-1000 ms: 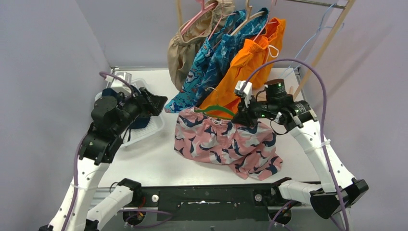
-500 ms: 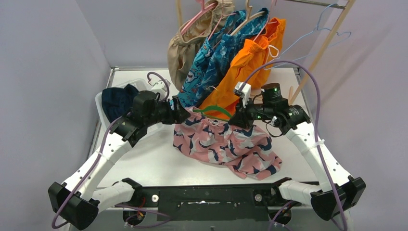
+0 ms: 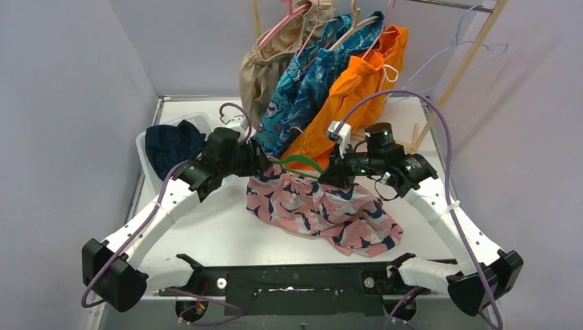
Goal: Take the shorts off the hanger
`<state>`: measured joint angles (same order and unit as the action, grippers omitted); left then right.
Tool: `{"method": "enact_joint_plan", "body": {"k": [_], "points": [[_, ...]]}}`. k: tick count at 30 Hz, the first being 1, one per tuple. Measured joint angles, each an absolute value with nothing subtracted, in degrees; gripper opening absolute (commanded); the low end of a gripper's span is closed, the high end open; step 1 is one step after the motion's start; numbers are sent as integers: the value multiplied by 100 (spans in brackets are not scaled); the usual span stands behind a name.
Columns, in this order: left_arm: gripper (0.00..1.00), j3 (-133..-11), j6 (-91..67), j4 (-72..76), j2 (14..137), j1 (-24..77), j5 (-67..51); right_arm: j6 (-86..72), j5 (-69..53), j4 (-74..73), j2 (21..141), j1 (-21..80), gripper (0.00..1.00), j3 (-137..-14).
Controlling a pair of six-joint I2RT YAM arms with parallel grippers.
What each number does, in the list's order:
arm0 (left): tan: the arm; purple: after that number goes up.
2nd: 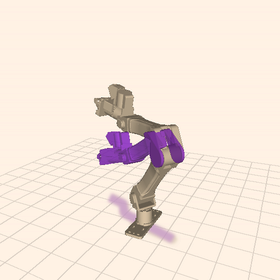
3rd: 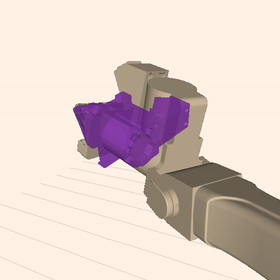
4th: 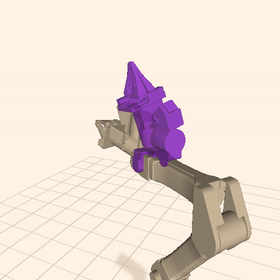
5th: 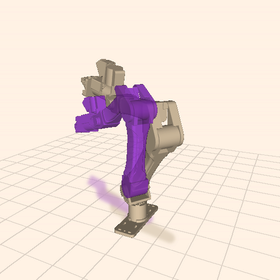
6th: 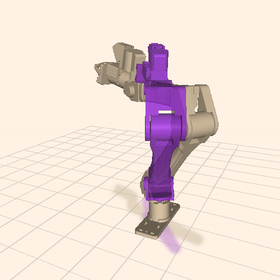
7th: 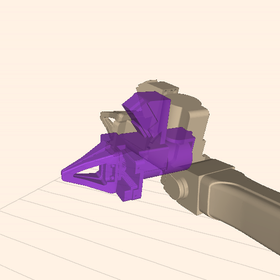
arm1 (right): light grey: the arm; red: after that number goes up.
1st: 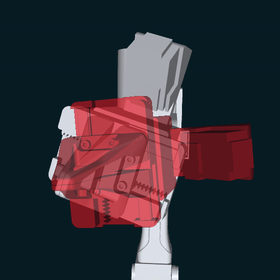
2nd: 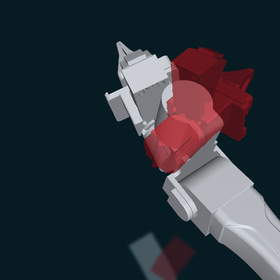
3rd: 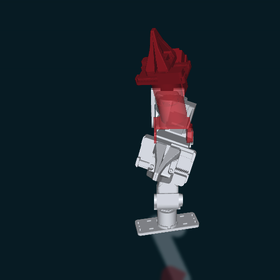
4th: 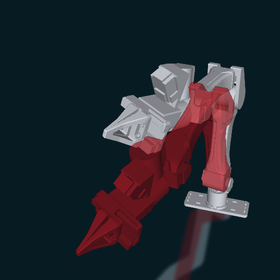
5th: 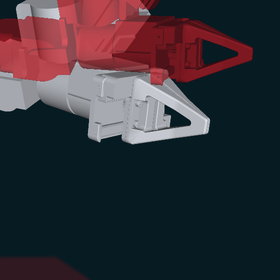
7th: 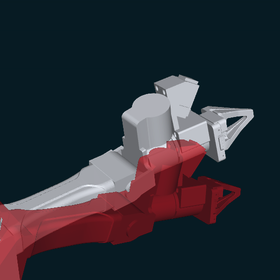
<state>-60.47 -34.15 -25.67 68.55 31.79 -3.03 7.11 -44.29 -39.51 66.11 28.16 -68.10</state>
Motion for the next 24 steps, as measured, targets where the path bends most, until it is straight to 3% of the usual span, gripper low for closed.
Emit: {"method": "enact_joint_plan", "body": {"k": [7,17,19,24], "points": [[32,-6189,-3358,-2762,6958,3223,-45,613,-4316,-3846,6573,2928,0,-6648],[25,-6165,-3315,-2722,6945,3216,84,416,-4499,-3765,6233,3127,0,-6189],[28,-6160,-3295,-2724,6945,3216,82,381,-4508,-3767,6112,3127,0,-6125],[52,-6143,-3256,-2731,6912,3216,25,349,-4410,-3774,5953,3127,0,-6110]]}}
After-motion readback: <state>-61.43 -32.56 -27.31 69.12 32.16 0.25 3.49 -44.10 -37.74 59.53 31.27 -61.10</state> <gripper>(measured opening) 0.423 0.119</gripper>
